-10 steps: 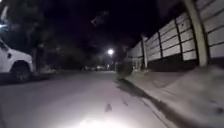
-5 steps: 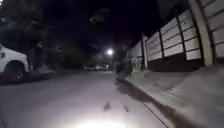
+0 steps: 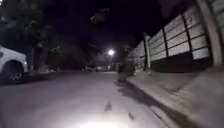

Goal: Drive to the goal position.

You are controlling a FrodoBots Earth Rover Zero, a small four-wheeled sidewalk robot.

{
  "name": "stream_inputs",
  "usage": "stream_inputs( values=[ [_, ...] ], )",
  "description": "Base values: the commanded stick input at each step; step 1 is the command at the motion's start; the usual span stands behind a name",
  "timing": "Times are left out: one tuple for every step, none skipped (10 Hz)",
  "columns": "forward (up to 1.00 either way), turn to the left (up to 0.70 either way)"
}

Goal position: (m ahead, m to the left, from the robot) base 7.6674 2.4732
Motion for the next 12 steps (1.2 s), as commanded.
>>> stream_inputs(
  values=[
    [0.50,0.00],
    [0.50,0.00],
    [0.50,0.00],
    [0.50,0.00],
    [0.50,0.00],
    [0.50,0.00],
    [0.50,0.00],
    [0.50,0.00],
    [0.50,0.00],
    [0.50,0.00],
    [0.50,-0.35],
    [0.50,-0.43]
  ],
)
